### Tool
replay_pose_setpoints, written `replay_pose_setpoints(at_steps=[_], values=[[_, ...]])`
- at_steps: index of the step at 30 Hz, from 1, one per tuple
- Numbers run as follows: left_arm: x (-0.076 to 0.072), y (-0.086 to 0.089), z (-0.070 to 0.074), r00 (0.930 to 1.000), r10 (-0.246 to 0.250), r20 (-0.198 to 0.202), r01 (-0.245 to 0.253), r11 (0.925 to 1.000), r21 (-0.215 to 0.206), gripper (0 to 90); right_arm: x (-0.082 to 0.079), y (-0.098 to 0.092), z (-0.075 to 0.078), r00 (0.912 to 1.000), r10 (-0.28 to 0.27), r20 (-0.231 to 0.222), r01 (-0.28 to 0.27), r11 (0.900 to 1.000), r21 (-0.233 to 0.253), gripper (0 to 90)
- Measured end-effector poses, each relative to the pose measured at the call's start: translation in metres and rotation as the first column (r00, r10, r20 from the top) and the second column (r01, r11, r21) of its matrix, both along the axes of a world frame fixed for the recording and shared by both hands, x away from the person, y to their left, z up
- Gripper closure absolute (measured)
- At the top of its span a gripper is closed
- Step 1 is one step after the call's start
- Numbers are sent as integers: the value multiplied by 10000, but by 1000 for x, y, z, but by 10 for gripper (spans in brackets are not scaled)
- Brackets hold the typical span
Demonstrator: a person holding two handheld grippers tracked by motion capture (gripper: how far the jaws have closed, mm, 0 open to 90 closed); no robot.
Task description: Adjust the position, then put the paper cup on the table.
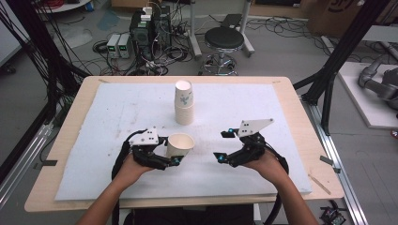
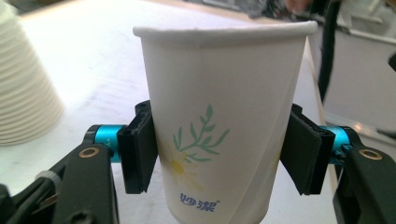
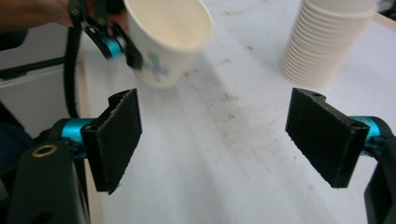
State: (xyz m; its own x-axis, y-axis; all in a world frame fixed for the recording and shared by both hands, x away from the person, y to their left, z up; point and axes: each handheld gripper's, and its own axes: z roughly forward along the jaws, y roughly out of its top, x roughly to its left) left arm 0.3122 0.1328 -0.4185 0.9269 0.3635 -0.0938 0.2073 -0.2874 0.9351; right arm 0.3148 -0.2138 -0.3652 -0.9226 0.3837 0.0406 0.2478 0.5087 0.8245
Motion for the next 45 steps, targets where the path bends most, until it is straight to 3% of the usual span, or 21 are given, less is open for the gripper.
replay_pose_setpoints(at_steps=[5, 11, 16, 24, 30, 36, 40, 45], values=[[-2, 13, -1, 9967, 647, 497, -607, 9950, -796, 353, -4, -25, -18, 9934, -1128, 209, 1118, 9928, 431, 188], [-4, 24, -1, 9862, 1263, 1073, -1091, 9822, -1530, 345, -10, -51, -34, 9658, -2511, 650, 2421, 9625, 1221, 188], [-4, 30, -2, 9787, 1609, 1274, -1375, 9750, -1748, 336, -10, -62, -39, 9496, -3065, 659, 2957, 9455, 1363, 188], [-3, 42, -1, 9694, 2031, 1381, -1738, 9645, -1986, 329, -12, -62, -40, 9396, -3296, 923, 3150, 9382, 1430, 189], [-2, 45, -1, 9638, 2255, 1420, -1940, 9590, -2067, 324, -14, -61, -41, 9412, -3244, 948, 3104, 9407, 1371, 190], [1, 53, -1, 9523, 2662, 1489, -2340, 9508, -2032, 324, -12, -60, -40, 9381, -3320, 985, 3165, 9374, 1453, 190], [4, 62, -2, 9417, 3075, 1365, -2765, 9386, -2064, 325, -12, -60, -41, 9374, -3340, 987, 3188, 9370, 1430, 190], [8, 75, -6, 9206, 3726, 1165, -3412, 9129, -2240, 326, -12, -61, -42, 9382, -3329, 950, 3182, 9374, 1417, 190]])
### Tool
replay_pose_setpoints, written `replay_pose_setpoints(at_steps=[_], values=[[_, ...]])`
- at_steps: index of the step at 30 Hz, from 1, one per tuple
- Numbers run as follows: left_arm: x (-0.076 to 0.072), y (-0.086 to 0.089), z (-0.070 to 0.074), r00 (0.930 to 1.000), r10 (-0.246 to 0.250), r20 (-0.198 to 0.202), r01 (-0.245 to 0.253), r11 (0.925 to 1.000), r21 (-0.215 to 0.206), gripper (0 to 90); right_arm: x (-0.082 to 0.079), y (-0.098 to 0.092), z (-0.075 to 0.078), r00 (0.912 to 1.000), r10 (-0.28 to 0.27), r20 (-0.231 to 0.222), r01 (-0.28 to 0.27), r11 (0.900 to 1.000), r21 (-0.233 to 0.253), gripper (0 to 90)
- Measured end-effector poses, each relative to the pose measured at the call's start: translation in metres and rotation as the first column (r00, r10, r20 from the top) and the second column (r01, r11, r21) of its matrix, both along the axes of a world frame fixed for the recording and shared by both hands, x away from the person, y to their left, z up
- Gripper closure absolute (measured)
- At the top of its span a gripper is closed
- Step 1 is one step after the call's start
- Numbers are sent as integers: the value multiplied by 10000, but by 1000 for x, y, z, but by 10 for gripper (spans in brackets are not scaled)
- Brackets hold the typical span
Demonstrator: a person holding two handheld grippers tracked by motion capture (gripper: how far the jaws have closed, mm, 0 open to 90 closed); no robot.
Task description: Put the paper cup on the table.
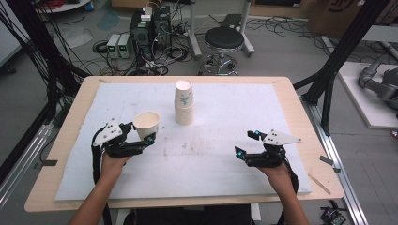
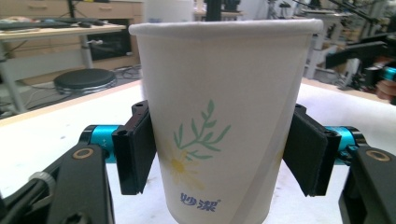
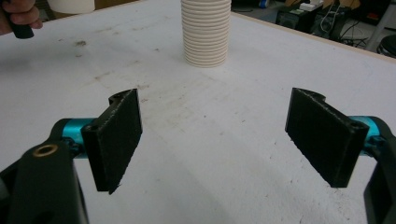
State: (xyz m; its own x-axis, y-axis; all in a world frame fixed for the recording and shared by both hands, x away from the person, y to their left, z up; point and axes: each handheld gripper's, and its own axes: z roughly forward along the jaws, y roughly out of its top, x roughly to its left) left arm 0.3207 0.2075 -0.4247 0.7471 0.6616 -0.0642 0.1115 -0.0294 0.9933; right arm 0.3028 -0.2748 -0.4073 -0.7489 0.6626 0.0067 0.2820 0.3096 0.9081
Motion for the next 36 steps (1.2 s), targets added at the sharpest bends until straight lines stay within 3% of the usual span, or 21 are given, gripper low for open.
replay_pose_setpoints(at_steps=[3, 9, 11, 14, 17, 21, 25, 28, 32, 36], values=[[7, 5, -4, 9991, 409, -98, -409, 9991, -49, 325, 0, 0, -1, 10000, 43, 6, -43, 9999, -100, 190], [17, 10, -13, 9896, 1331, -554, -1323, 9910, 181, 325, -2, 0, -2, 10000, 66, -5, -66, 10000, -57, 190], [21, 11, -18, 9823, 1654, -877, -1623, 9859, 417, 325, -3, -1, -2, 10000, 44, -10, -44, 10000, -83, 190], [26, 14, -24, 9660, 2191, -1375, -2101, 9747, 769, 325, -3, -2, -2, 10000, 14, 26, -14, 10000, -68, 190], [30, 16, -29, 9540, 2490, -1669, -2364, 9673, 917, 327, -3, -2, -2, 10000, 10, -11, -10, 10000, -73, 190], [35, 14, -34, 9453, 2580, -1999, -2361, 9634, 1268, 329, -2, -1, -3, 10000, 17, -26, -18, 9999, -101, 190], [35, 11, -35, 9431, 2651, -2009, -2331, 9576, 1695, 334, -2, -2, -3, 10000, 20, -18, -20, 9999, -118, 190], [35, 7, -35, 9338, 2930, -2055, -2415, 9397, 2423, 338, -3, -3, -3, 10000, -22, -43, 22, 9999, -128, 190], [31, 3, -33, 9319, 3065, -1940, -2385, 9206, 3092, 338, -3, -4, -3, 10000, -11, -20, 10, 9999, -132, 190], [24, 7, -31, 9246, 3088, -2230, -2265, 9164, 3299, 334, -4, -5, -3, 10000, -23, -31, 22, 9999, -153, 190]])
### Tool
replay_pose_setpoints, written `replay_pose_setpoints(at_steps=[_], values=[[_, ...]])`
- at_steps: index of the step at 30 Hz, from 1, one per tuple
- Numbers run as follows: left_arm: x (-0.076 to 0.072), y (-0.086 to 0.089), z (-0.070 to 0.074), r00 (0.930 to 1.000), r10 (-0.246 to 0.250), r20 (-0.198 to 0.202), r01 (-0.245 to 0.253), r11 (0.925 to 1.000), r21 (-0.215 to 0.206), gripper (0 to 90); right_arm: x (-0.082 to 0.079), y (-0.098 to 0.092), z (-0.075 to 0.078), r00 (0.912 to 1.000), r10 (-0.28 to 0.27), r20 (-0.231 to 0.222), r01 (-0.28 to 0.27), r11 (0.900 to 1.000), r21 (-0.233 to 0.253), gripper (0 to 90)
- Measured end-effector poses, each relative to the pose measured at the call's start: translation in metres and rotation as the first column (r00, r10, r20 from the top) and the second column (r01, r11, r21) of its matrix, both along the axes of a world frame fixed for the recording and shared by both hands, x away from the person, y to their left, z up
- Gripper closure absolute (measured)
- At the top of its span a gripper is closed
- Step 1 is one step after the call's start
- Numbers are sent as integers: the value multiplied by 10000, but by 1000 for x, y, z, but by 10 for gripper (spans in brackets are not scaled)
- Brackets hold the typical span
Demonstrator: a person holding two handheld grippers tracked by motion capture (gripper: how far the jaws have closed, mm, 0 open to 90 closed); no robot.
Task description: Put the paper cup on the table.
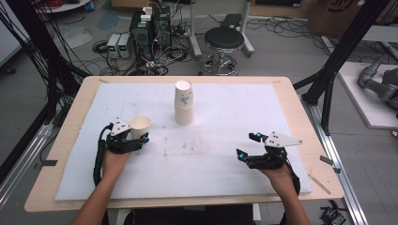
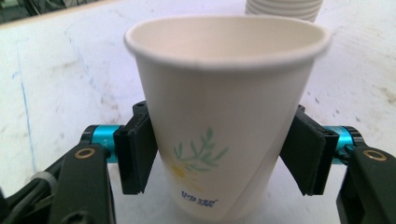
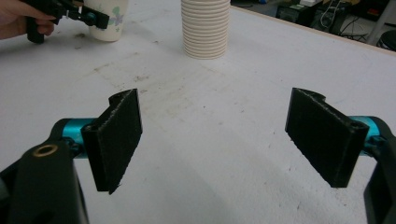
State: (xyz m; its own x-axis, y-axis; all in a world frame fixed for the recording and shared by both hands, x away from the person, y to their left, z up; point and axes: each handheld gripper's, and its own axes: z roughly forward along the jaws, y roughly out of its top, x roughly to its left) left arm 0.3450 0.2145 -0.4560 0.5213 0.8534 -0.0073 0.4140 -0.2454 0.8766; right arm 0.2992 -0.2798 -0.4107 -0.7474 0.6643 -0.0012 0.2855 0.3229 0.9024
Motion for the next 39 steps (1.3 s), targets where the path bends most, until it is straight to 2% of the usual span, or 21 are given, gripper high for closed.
replay_pose_setpoints(at_steps=[7, 9, 13, 16, 18, 19, 20, 24, 28, 32, 35, 39], values=[[-6, 5, -3, 9986, 0, -529, 5, 10000, 98, 290, -1, -1, 0, 10000, -26, -37, 26, 10000, -1, 190], [-8, 7, -4, 9981, 63, -607, -68, 9999, -81, 209, -1, -2, 0, 9999, -48, -91, 47, 9999, -91, 190], [-19, 17, -1, 9989, -77, -463, 45, 9976, -690, 162, -1, -4, -1, 9998, -160, -110, 158, 9997, -179, 190], [-30, 29, 3, 9994, -344, -51, 336, 9921, -1209, 158, -1, -8, -1, 9997, -228, -69, 227, 9996, -174, 190], [-38, 37, 7, 9983, -398, 428, 458, 9876, -1500, 158, -1, -10, -1, 9994, -335, -69, 334, 9993, -182, 190], [-41, 41, 11, 9959, -345, 831, 487, 9833, -1755, 158, -1, -11, 0, 9992, -398, -86, 396, 9990, -197, 190], [-43, 43, 12, 9940, -292, 1056, 490, 9805, -1903, 149, -1, -13, -1, 9989, -460, -15, 459, 9988, -197, 190], [-46, 46, 21, 9792, -253, 2013, 802, 9597, -2693, 141, -1, -19, -1, 9965, -833, -89, 828, 9957, -412, 190], [-49, 39, 29, 9599, -603, 2739, 1434, 9448, -2945, 141, -1, -24, -3, 9942, -1064, -126, 1057, 9932, -490, 190], [-52, 30, 34, 9463, -1033, 3064, 1944, 9389, -2841, 141, -3, -28, 0, 9930, -1180, -3, 1178, 9916, -536, 190], [-53, 25, 36, 9402, -1255, 3168, 2180, 9360, -2762, 141, -6, -28, 3, 9925, -1214, 118, 1218, 9918, -400, 190], [-54, 24, 36, 9410, -1351, 3101, 2230, 9372, -2682, 143, -7, -28, 5, 9925, -1210, 182, 1216, 9920, -329, 190]])
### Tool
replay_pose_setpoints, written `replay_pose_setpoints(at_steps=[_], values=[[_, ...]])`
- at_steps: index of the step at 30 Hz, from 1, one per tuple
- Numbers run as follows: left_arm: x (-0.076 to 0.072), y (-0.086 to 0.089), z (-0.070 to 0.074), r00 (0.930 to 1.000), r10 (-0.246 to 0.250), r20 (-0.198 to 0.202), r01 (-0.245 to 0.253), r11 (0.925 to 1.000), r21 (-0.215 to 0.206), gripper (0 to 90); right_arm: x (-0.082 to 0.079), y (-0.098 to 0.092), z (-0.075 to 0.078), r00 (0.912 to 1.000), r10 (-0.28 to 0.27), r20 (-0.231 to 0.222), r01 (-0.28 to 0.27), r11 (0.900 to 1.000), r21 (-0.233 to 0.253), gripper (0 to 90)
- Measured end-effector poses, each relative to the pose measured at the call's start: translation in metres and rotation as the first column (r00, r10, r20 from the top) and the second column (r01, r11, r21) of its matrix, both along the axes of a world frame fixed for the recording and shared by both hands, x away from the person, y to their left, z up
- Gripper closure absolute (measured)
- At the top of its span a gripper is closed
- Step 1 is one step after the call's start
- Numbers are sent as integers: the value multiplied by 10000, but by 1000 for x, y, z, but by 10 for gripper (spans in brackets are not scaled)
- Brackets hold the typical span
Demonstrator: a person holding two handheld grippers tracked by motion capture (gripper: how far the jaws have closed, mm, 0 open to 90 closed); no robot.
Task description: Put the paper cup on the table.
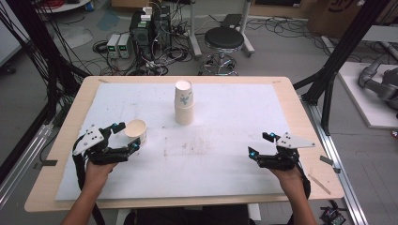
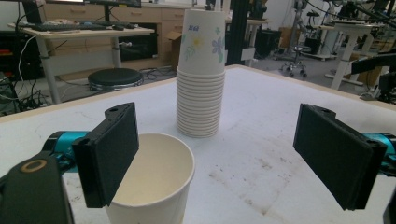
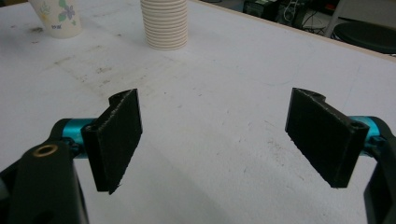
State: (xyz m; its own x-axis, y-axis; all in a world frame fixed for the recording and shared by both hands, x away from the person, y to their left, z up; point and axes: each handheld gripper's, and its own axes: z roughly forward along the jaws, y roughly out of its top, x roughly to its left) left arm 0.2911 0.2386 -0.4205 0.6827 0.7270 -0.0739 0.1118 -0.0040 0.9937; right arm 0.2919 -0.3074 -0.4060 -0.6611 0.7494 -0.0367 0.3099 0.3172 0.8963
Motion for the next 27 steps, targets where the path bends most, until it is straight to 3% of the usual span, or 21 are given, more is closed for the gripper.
replay_pose_setpoints(at_steps=[17, 27], values=[[1, -2, -5, 9999, -23, -170, 24, 10000, 65, 149, -3, 3, -1, 9999, -64, -94, 63, 9999, -91, 190], [0, 0, -5, 9999, 83, -150, -82, 9999, 84, 149, -4, 2, 1, 9999, -81, 69, 81, 10000, 8, 190]])
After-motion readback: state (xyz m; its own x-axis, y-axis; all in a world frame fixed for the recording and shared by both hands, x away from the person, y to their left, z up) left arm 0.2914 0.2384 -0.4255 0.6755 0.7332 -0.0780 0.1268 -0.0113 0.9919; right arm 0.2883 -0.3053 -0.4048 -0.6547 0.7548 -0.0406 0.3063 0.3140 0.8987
